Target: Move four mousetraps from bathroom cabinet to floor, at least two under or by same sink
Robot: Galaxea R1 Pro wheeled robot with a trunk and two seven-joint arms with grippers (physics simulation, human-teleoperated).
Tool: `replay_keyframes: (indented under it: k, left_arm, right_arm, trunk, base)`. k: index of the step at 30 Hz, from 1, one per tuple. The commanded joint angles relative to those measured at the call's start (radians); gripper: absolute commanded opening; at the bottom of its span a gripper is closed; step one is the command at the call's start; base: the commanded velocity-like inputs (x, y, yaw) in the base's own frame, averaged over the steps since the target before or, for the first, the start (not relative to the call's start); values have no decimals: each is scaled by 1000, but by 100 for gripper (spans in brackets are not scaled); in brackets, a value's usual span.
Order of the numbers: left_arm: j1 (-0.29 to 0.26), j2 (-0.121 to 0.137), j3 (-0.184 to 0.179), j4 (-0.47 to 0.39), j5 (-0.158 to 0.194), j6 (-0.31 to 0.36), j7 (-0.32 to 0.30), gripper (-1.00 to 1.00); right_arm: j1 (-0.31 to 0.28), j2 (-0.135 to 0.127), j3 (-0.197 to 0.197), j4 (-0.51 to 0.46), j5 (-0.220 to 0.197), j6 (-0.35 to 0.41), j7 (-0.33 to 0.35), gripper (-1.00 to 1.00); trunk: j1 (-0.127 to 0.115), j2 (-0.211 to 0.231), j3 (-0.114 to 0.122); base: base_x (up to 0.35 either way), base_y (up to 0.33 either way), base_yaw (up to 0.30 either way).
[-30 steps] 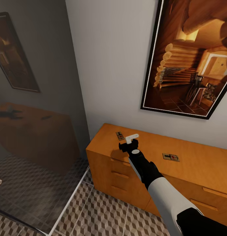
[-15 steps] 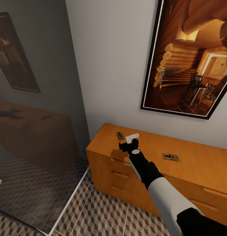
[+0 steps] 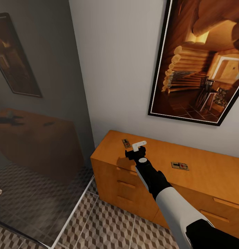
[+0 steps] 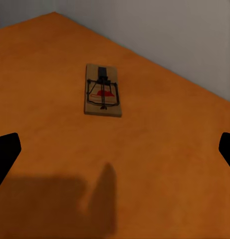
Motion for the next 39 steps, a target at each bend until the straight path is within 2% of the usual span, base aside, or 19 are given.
replay_keyframes:
  k: [1, 13, 30, 32, 33, 39]
  left_arm:
    - [-2, -1, -8, 3, 4, -6, 2, 100]
    - [-2, -1, -8, 3, 3, -7, 2, 100]
    - [-2, -1, -8, 3, 3, -7, 2, 100]
    - [-2, -1, -8, 3, 3, -8, 2, 100]
    - [-2, -1, -8, 3, 2, -8, 2, 100]
    - [-2, -1, -8, 3, 2, -8, 2, 100]
  right_arm:
    - [-1, 0, 2, -1, 10, 9, -4, 100]
    - [-1, 0, 2, -1, 11, 7, -3, 100]
    - [-1, 0, -1, -1, 7, 28, -5, 100]
    - [-1, 0, -3, -1, -4, 48, -5, 100]
    - [-1, 0, -3, -1, -25, 78, -5, 100]
    - [-1, 0, -4, -7, -92, 135, -3, 100]
  trunk:
    - [1, -2, -2]
    - [1, -2, -2]
    - [1, -2, -2]
    - [1, -2, -2]
    - [1, -2, -2]
    - [1, -2, -2]
  base:
    - [0, 0, 0]
    - [32, 0, 0]
    - [247, 0, 0]
    - [237, 0, 0]
    - [164, 0, 0]
    - [87, 0, 0]
